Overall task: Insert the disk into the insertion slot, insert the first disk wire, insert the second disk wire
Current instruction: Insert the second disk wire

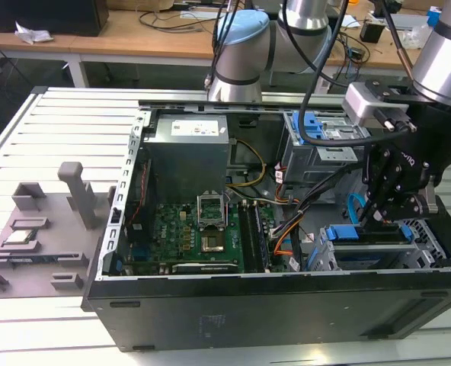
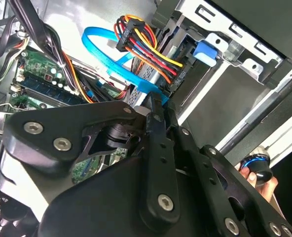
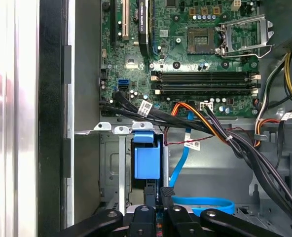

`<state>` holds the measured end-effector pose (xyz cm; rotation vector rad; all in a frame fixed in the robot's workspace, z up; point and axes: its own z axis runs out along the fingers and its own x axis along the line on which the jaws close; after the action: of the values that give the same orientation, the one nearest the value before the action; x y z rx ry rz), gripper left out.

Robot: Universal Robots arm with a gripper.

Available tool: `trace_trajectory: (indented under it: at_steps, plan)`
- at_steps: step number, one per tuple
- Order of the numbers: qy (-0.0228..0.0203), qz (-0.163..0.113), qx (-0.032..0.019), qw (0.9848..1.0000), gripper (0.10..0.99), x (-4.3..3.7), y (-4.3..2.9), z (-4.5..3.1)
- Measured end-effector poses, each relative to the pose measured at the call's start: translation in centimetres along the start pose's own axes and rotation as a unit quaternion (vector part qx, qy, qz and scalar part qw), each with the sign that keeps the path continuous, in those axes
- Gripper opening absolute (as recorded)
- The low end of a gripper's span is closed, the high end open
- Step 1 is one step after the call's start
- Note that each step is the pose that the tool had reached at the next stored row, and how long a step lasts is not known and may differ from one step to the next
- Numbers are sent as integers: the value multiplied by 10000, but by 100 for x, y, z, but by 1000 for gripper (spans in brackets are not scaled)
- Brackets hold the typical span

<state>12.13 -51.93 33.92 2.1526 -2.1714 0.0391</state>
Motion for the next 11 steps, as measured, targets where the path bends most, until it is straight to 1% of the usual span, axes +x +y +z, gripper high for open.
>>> trace_trajectory:
  at_steps: [5, 6, 8, 9, 11]
  plan:
    - [-2, -1, 0, 10000, 161, -1, 0, 3]
    - [-3, 0, 0, 10000, 227, -1, 0, 4]
    - [-2, 0, 0, 10000, 227, -1, 0, 3]
    - [-1, 0, 0, 10000, 298, 0, 0, 3]
    - [1, 0, 0, 10000, 298, 0, 0, -5]
